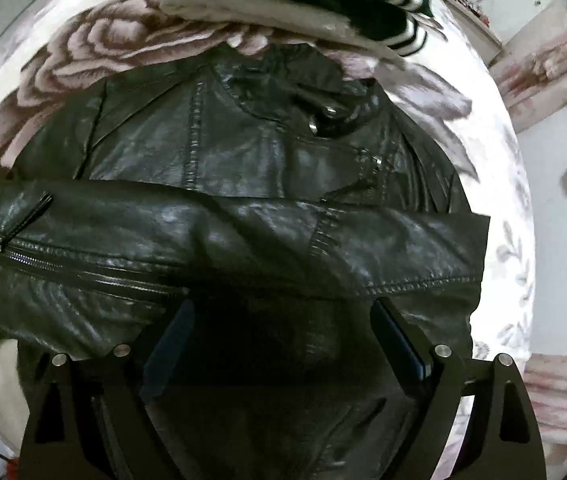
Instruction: Fold large clothes
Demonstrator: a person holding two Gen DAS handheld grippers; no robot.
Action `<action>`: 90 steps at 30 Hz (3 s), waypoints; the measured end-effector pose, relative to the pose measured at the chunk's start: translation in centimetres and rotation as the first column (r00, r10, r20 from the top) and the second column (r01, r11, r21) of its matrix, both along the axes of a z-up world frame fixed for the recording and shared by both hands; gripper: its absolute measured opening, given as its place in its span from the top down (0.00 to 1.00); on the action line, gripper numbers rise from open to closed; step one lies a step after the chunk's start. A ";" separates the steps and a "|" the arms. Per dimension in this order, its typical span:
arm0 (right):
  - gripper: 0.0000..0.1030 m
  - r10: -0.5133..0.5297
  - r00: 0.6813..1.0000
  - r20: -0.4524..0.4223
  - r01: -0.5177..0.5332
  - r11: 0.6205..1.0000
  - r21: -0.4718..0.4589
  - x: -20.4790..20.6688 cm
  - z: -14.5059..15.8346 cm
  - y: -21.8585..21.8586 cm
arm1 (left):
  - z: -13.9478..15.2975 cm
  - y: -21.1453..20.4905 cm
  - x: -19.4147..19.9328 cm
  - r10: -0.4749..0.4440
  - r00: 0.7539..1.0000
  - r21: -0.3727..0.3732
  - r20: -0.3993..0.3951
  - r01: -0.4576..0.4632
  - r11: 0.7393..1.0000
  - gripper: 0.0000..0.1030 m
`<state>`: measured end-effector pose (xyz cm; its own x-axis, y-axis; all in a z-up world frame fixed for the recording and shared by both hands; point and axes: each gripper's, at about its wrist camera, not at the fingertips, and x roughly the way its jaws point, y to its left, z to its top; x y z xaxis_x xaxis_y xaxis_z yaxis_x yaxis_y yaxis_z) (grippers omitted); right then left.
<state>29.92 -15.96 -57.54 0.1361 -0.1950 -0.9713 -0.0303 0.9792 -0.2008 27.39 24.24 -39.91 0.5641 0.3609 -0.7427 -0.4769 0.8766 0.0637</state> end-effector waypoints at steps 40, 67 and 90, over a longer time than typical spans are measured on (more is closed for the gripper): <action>0.11 -0.384 0.895 -0.227 0.428 0.593 0.682 -7.7 1.0 -34.3 | -4.8 -32.8 2.1 -0.320 0.859 -0.133 -0.398 0.292 0.947 0.13; 0.94 -0.301 0.942 -0.152 0.332 0.753 0.568 1.2 1.1 -21.5 | -11.4 -17.9 6.0 -0.112 0.902 -0.003 -0.417 0.122 0.993 0.09; 0.27 -0.343 0.830 -0.439 0.557 0.504 0.660 1.9 -3.5 -34.5 | -10.6 -27.7 -4.0 -0.123 0.862 0.066 -0.492 0.177 0.982 0.02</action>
<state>31.78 -50.43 -61.06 0.0093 0.6249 -0.7806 0.5215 0.6631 0.5370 23.42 -3.43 -50.49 0.1976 0.3917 -0.8986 -0.2253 0.9103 0.3473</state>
